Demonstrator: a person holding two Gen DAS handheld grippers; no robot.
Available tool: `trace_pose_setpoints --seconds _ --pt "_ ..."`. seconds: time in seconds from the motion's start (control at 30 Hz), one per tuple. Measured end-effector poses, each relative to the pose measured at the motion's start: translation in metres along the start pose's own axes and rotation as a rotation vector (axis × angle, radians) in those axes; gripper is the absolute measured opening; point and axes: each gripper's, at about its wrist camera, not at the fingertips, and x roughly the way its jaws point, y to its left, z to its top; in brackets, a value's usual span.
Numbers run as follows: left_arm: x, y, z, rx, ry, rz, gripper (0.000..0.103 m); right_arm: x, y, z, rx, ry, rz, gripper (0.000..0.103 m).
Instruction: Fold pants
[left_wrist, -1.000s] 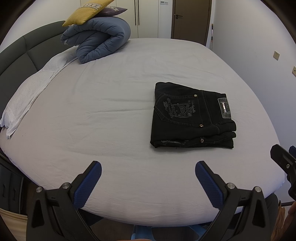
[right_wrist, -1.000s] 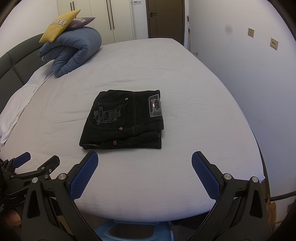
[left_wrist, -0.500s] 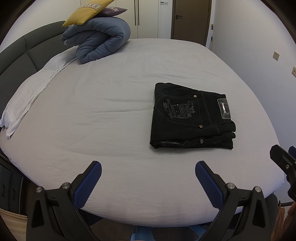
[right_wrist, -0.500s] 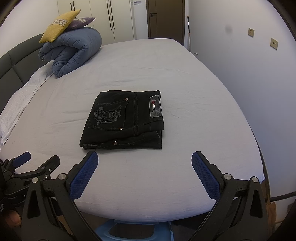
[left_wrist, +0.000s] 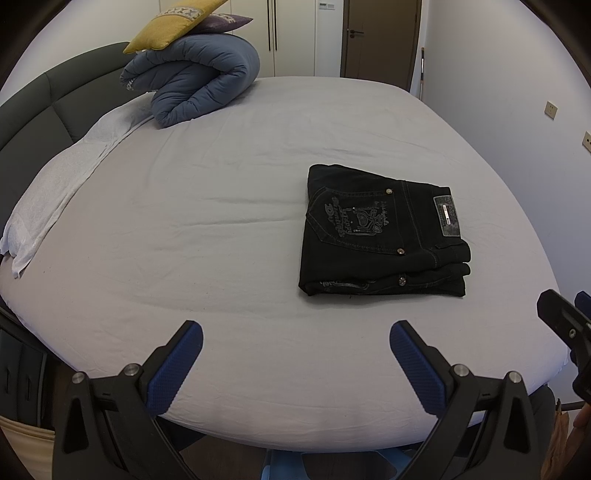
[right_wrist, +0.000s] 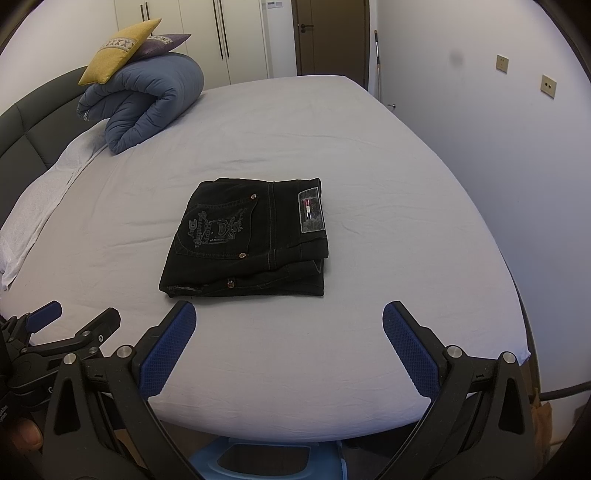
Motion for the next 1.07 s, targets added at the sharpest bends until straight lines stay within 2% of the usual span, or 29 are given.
trace_pose_setpoints --seconds 0.83,1.07 --pt "0.0014 -0.0015 -0.0010 0.003 0.005 0.000 0.103 0.0018 0.0010 -0.0029 0.003 0.008 0.007 0.103" --pt "-0.0016 -0.0028 0.0012 0.013 -0.027 -0.002 0.103 0.0040 -0.0012 -0.0039 0.006 0.008 0.008 0.103"
